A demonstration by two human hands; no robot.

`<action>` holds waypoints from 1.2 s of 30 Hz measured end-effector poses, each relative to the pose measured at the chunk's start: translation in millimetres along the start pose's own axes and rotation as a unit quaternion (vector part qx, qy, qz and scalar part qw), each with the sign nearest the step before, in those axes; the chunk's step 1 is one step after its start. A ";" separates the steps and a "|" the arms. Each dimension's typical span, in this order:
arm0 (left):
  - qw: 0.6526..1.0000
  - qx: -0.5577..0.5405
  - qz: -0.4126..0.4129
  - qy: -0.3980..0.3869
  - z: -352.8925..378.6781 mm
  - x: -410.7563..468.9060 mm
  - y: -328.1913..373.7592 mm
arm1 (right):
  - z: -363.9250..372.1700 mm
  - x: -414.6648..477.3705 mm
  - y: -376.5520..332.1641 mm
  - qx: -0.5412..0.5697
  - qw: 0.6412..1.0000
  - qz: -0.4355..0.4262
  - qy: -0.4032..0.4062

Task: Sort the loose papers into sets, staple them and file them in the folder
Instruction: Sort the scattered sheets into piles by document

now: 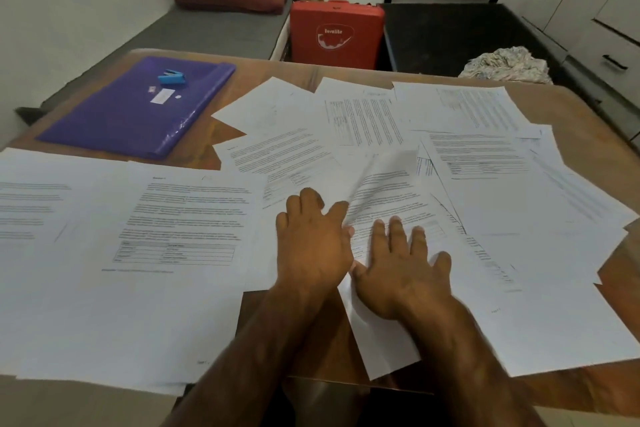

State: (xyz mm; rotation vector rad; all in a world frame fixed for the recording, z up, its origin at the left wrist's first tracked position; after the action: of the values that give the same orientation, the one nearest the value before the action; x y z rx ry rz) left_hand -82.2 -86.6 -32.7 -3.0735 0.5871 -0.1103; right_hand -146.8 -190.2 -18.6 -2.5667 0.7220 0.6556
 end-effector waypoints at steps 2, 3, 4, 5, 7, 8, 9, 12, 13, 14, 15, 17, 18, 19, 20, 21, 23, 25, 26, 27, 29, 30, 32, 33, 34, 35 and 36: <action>0.999 -0.040 0.008 0.014 -5.3 -4.3 5.2 | -1.5 -0.1 0.0 -0.004 1.000 0.001 -0.002; 0.997 -0.070 0.014 0.019 -7.7 -5.9 6.8 | -3.6 -0.9 -0.4 -0.005 1.000 0.000 -0.004; 0.993 -0.114 0.018 0.022 -10.8 -6.8 7.9 | -6.7 -1.9 -0.8 -0.006 1.000 0.001 -0.008; 0.985 -0.170 0.016 0.023 -13.6 -7.0 8.0 | -10.6 -3.9 -2.0 -0.004 1.000 0.003 -0.010; 0.955 -0.293 -0.009 0.035 -18.8 -6.4 3.9 | -18.8 -9.2 -5.2 -0.003 1.000 0.002 -0.001; 0.942 -0.332 -0.023 0.051 -22.1 -5.9 -0.3 | -22.8 -12.6 -6.9 -0.003 1.000 -0.002 0.013; 0.931 -0.355 -0.034 0.071 -25.9 -4.8 -7.6 | -27.0 -16.5 -9.5 -0.004 1.000 -0.009 0.029; 0.892 -0.436 -0.068 0.097 -37.8 -0.1 -42.2 | -36.7 -28.6 -22.0 0.007 0.998 -0.042 0.052; 0.880 -0.457 -0.083 0.097 -40.1 1.5 -57.6 | -37.9 -33.1 -29.2 0.007 0.997 -0.058 0.054; 0.872 -0.470 -0.098 0.096 -43.0 1.4 -75.4 | -37.5 -38.0 -39.3 0.003 0.995 -0.078 0.055; 0.866 -0.480 -0.109 0.091 -44.8 1.0 -94.4 | -35.7 -43.0 -51.1 -0.003 0.994 -0.099 0.055; 0.850 -0.507 -0.133 0.063 -48.9 -2.8 -131.3 | -28.7 -53.7 -78.6 -0.012 0.989 -0.142 0.045; 0.842 -0.517 -0.149 0.045 -51.6 -6.4 -150.5 | -23.2 -59.0 -93.9 -0.016 0.986 -0.165 0.036; 0.834 -0.525 -0.164 0.030 -54.5 -11.5 -170.4 | -15.9 -64.2 -109.3 -0.023 0.982 -0.187 0.025; 0.830 -0.529 -0.176 0.022 -56.7 -17.1 -190.3 | -7.9 -68.8 -124.3 -0.030 0.977 -0.209 0.011; 0.828 -0.529 -0.183 0.018 -58.0 -21.1 -207.1 | 0.1 -72.3 -136.4 -0.036 0.973 -0.229 -0.005; 0.844 -0.499 -0.196 0.017 -56.6 -30.8 -242.2 | 22.0 -76.9 -162.7 -0.052 0.962 -0.266 -0.034; 0.881 -0.427 -0.205 -0.002 -50.3 -37.6 -265.4 | 45.6 -76.0 -182.7 -0.069 0.953 -0.290 -0.053; 0.905 -0.371 -0.206 -0.016 -45.9 -38.7 -271.8 | 56.0 -74.0 -188.8 -0.075 0.951 -0.294 -0.064; 0.927 -0.309 -0.209 -0.030 -41.5 -40.2 -278.1 | 66.8 -72.4 -194.6 -0.082 0.949 -0.294 -0.077; 0.963 -0.165 -0.205 -0.062 -37.3 -40.1 -280.1 | 82.5 -68.0 -196.3 -0.088 0.949 -0.290 -0.089; 0.974 -0.077 -0.201 -0.076 -37.5 -39.8 -279.9 | 87.6 -67.3 -196.1 -0.089 0.949 -0.290 -0.086; 0.977 0.053 -0.194 -0.069 -41.8 -38.6 -273.3 | 91.2 -66.8 -194.6 -0.084 0.949 -0.295 -0.076; 0.977 0.070 -0.194 -0.049 -43.4 -37.8 -267.4 | 90.2 -67.0 -193.9 -0.081 0.948 -0.299 -0.076; 0.979 0.063 -0.190 -0.025 -44.6 -35.4 -258.6 | 86.5 -66.5 -191.9 -0.076 0.947 -0.303 -0.073; 0.983 0.040 -0.182 -0.003 -45.2 -32.3 -248.4 | 81.4 -64.4 -188.8 -0.068 0.948 -0.303 -0.068; 0.985 0.007 -0.169 0.013 -44.6 -29.1 -238.6 | 75.7 -61.0 -185.0 -0.057 0.950 -0.303 -0.057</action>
State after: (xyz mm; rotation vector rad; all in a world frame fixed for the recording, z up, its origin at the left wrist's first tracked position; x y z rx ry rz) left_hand -24.6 146.0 15.4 -3.1295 0.0575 -0.1545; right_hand -113.3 15.6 -3.4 -2.6170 -0.1592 0.6346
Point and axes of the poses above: each hand's wrist, its own x-axis towards the middle knuckle, its own z-axis out of the palm, y = z × x, the point moved 1 cm from there along x, towards the middle knuckle, and after that the axes turned 15 degrees about x, right-handed, at the moved point
